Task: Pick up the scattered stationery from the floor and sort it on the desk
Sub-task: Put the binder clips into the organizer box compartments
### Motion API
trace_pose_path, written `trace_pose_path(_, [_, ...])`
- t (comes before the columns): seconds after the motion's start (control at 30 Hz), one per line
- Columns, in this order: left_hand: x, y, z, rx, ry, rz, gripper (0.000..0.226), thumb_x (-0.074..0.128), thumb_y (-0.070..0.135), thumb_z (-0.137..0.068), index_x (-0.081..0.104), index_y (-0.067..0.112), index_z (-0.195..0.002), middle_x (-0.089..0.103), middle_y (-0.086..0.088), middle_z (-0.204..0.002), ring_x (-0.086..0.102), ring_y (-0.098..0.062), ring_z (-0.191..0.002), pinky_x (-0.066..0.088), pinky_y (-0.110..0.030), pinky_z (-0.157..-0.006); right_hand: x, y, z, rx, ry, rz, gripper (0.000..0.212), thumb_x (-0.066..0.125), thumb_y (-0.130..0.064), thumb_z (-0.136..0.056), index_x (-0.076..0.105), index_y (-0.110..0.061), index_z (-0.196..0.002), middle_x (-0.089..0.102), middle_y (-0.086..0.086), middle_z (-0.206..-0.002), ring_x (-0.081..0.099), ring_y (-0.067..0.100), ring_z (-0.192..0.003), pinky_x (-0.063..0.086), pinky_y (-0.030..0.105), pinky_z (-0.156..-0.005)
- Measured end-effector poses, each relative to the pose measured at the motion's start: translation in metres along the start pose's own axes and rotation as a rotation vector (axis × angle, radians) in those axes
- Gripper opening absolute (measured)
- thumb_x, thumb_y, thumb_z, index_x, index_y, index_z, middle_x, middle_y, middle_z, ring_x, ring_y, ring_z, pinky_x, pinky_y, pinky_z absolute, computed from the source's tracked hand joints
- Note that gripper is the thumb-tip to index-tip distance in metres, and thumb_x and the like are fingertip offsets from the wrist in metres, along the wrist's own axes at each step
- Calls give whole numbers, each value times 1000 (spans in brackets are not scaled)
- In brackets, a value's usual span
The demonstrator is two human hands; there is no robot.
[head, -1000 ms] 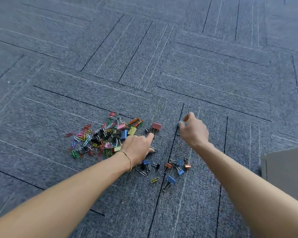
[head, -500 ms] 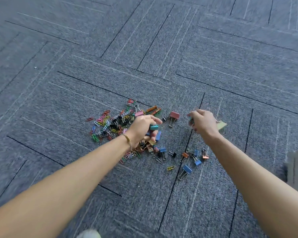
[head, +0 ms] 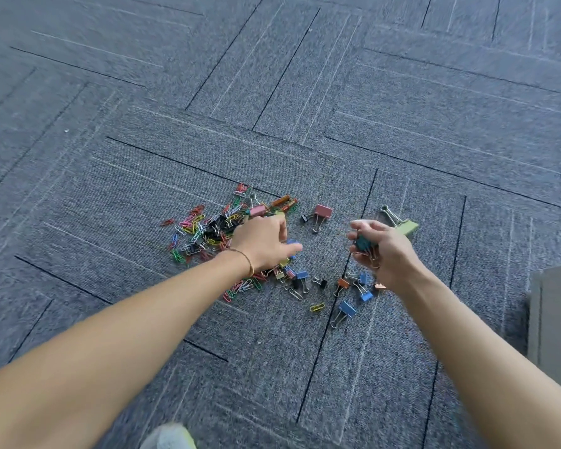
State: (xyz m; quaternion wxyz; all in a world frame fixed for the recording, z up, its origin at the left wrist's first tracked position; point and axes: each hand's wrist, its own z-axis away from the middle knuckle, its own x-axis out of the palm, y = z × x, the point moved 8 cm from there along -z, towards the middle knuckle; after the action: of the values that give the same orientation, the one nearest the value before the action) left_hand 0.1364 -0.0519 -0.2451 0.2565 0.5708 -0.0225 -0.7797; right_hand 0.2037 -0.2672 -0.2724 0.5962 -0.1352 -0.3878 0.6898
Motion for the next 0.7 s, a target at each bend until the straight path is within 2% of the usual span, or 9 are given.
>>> trace_pose_path(0.1, [11, 12, 2, 120, 1, -297, 61, 57, 78, -76, 43, 23, -97, 54, 7, -71, 59, -20, -67, 51, -33, -66, -5, -2, 5, 3, 1, 66, 17, 50, -7, -100, 67, -6, -103, 66, 8, -80, 60, 18, -64, 49, 26, -52])
trace_pose_path(0.2, [14, 17, 2, 144, 22, -292, 56, 56, 73, -83, 41, 21, -97, 53, 4, -72, 62, -23, -70, 51, -35, -64, -19, -12, 8, -61, 112, 215, 13, 54, -10, -99, 67, -6, -97, 63, 7, -75, 56, 15, -55, 43, 22, -43])
trace_pose_path(0.27, [16, 18, 3, 139, 29, -246, 48, 52, 69, -88, 42, 23, -96, 50, 7, -68, 57, -21, -65, 44, -33, -58, -35, -30, 10, -204, 276, 517, 13, 59, -19, -99, 66, -9, -97, 65, 4, -74, 56, 13, -53, 45, 25, -44])
trace_pose_path(0.37, [19, 20, 0, 103, 38, -35, 37, 46, 59, -95, 49, 23, -96, 47, 6, -69, 50, -14, -56, 39, -30, -53, -58, -58, 17, -330, 571, 1063, 24, 63, -46, -95, 60, -25, -106, 69, -5, -79, 64, 18, -65, 48, 32, -57])
trace_pose_path(0.43, [22, 22, -4, 72, 39, 160, 34, 40, 53, -98, 53, 22, -91, 49, 2, -77, 50, -15, -55, 37, -30, -52, -69, -65, 15, -326, 655, 1261, 41, 63, -53, -92, 53, -27, -121, 70, -3, -86, 64, 21, -73, 48, 32, -63])
trace_pose_path(0.5, [24, 23, -7, 40, 61, 283, 32, 39, 44, -102, 55, 20, -90, 50, 0, -80, 51, -16, -58, 35, -32, -53, -75, -63, 8, -298, 650, 1347, 57, 66, -53, -89, 47, -23, -133, 72, 3, -92, 63, 21, -73, 52, 35, -66])
trace_pose_path(0.57, [28, 24, -7, -15, 47, 401, 29, 39, 36, -104, 55, 16, -90, 50, 2, -73, 48, -17, -56, 34, -32, -54, -78, -61, 4, -280, 654, 1393, 60, 66, -52, -88, 46, -20, -135, 74, 8, -98, 63, 22, -75, 54, 36, -67])
trace_pose_path(0.63, [36, 21, -7, -105, -16, 638, 30, 35, 32, -105, 50, 13, -86, 45, 1, -69, 43, -17, -55, 36, -33, -59, -77, -62, 2, -315, 658, 1419, 51, 65, -52, -88, 50, -20, -124, 74, 8, -98, 66, 24, -76, 56, 40, -71])
trace_pose_path(0.7, [42, 20, -8, -190, -74, 869, 30, 30, 27, -105, 43, 13, -82, 41, -1, -67, 37, -15, -53, 32, -33, -56, -73, -62, 0, -326, 637, 1453, 46, 65, -53, -88, 51, -18, -113, 73, 8, -95, 67, 26, -75, 56, 41, -70])
